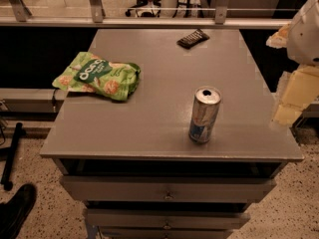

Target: Move green rice chip bag near rxbar chocolate

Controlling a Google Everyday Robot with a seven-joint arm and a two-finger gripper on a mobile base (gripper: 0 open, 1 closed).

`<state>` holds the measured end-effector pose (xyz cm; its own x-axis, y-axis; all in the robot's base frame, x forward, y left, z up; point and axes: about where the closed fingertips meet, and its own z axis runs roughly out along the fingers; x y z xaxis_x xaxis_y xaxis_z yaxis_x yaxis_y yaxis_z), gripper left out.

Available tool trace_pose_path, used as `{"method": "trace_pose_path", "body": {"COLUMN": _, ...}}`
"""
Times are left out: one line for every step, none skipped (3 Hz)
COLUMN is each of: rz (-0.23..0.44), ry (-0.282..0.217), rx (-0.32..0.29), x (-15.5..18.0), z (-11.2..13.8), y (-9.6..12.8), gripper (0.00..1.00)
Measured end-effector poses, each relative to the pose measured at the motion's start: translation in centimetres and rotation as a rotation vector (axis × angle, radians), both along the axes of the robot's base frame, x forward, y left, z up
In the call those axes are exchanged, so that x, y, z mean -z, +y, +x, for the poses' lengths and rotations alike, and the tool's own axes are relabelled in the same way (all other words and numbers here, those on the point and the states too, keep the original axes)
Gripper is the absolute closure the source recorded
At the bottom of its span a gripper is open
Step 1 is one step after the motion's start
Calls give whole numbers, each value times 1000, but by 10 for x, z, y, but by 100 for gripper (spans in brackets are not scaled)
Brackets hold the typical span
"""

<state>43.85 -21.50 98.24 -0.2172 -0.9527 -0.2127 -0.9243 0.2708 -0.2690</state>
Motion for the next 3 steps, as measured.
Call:
{"method": "trace_pose_path", "body": {"rz": 0, "ry": 0, "rx": 0, "x": 0, "z": 0, "y": 0, "gripper": 0}}
{"method": "trace_pose_path", "body": {"rz": 9, "ry": -16, "rx": -17, "x": -2, "z": 3, "y": 7, "gripper": 0}}
{"method": "trace_pose_path", "body": {"rz": 60, "ry": -51, "rx": -85, "x": -4, "z": 24, "y": 48, "gripper": 0}}
